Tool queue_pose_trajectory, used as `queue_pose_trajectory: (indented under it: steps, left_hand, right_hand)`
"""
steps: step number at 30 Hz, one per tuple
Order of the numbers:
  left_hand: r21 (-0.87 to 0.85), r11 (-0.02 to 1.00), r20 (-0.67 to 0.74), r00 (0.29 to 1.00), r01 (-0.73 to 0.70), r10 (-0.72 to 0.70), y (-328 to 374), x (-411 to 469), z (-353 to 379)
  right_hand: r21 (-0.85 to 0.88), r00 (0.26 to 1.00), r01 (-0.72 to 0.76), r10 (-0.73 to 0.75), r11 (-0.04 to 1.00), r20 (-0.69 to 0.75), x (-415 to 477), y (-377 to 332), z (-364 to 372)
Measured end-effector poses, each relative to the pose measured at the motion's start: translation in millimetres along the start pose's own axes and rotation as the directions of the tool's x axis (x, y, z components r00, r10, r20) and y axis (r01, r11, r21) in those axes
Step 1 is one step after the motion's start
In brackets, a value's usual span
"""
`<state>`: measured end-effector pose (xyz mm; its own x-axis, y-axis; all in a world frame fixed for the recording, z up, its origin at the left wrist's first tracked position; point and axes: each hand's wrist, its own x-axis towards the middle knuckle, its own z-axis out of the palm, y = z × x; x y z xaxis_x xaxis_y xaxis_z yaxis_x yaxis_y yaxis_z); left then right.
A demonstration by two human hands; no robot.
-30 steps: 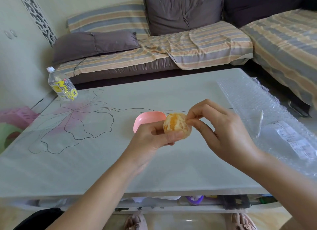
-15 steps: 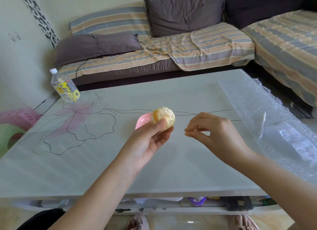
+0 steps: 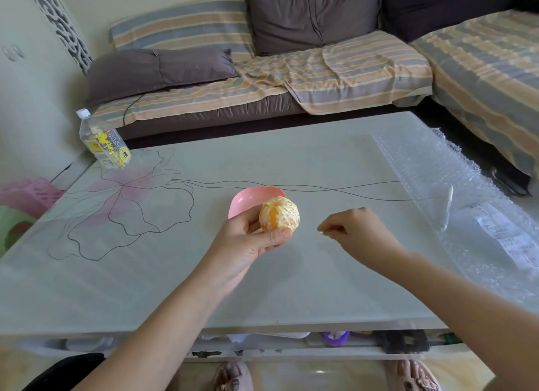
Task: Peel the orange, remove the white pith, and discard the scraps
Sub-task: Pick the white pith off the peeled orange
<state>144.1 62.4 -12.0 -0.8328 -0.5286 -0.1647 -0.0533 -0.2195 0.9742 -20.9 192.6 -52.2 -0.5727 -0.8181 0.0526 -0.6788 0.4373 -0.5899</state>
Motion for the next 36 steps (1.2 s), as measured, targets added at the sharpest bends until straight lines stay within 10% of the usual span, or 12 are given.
queue_pose_trajectory:
  steps: [7,15,36]
  left_hand:
    - [0.197,0.98,-0.007,0.999,-0.038,0.041,-1,1,-1]
    - [0.417,0.904,-0.069,0.988,-0.096,0.136,0,-2,7]
    - [0.718,0.571,0.106,0.874,-0.398,0.475,5,-13,25]
  right_hand:
    - [0.033,0.997,-0.001,0.004,0.999,-0.076,2,-9,-9]
    - [0.301,0.929,0.354,-0.295,0.885,-0.223,-20,-45,-38]
    - [0.142,0.877,0.473,-0.449,0.87,-0.171,-30,-42,-49]
